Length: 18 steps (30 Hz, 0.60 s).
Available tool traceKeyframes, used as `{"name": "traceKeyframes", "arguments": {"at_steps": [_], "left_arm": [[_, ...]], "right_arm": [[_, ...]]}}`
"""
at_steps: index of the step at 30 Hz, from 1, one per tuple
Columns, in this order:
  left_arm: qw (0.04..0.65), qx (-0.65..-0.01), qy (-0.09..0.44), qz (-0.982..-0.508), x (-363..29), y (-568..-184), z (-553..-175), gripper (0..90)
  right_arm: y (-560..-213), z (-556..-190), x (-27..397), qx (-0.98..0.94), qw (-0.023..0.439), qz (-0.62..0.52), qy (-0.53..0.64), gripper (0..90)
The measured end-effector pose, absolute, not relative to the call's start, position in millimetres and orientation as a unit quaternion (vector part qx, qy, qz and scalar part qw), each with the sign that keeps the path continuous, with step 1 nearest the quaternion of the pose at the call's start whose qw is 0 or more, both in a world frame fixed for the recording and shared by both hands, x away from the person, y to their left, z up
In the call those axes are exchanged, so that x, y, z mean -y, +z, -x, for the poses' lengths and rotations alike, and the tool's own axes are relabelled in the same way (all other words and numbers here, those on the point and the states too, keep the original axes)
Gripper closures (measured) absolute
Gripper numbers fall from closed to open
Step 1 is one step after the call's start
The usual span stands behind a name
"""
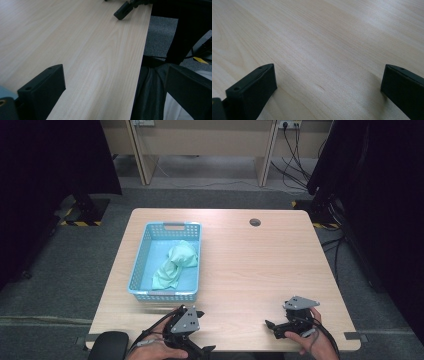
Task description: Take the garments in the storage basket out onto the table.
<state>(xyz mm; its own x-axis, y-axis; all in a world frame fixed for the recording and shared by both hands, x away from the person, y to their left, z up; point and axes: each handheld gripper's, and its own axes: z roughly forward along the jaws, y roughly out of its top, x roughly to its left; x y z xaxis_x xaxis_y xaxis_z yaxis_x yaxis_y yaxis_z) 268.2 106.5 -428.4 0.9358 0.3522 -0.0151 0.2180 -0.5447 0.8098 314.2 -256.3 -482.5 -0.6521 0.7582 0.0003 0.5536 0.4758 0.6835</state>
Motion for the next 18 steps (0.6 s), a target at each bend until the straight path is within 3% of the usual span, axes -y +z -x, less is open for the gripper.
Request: {"name": "traceKeyframes", "arguments": {"at_steps": [18], "left_arm": [[0.461,-0.182,0.112,-0.862,-116.2,-382.7,-292.6,2.6]], "right_arm": [[-482.4,-314.1,256.2,-0.845,0.153,-0.389,0.334,0.3]]}}
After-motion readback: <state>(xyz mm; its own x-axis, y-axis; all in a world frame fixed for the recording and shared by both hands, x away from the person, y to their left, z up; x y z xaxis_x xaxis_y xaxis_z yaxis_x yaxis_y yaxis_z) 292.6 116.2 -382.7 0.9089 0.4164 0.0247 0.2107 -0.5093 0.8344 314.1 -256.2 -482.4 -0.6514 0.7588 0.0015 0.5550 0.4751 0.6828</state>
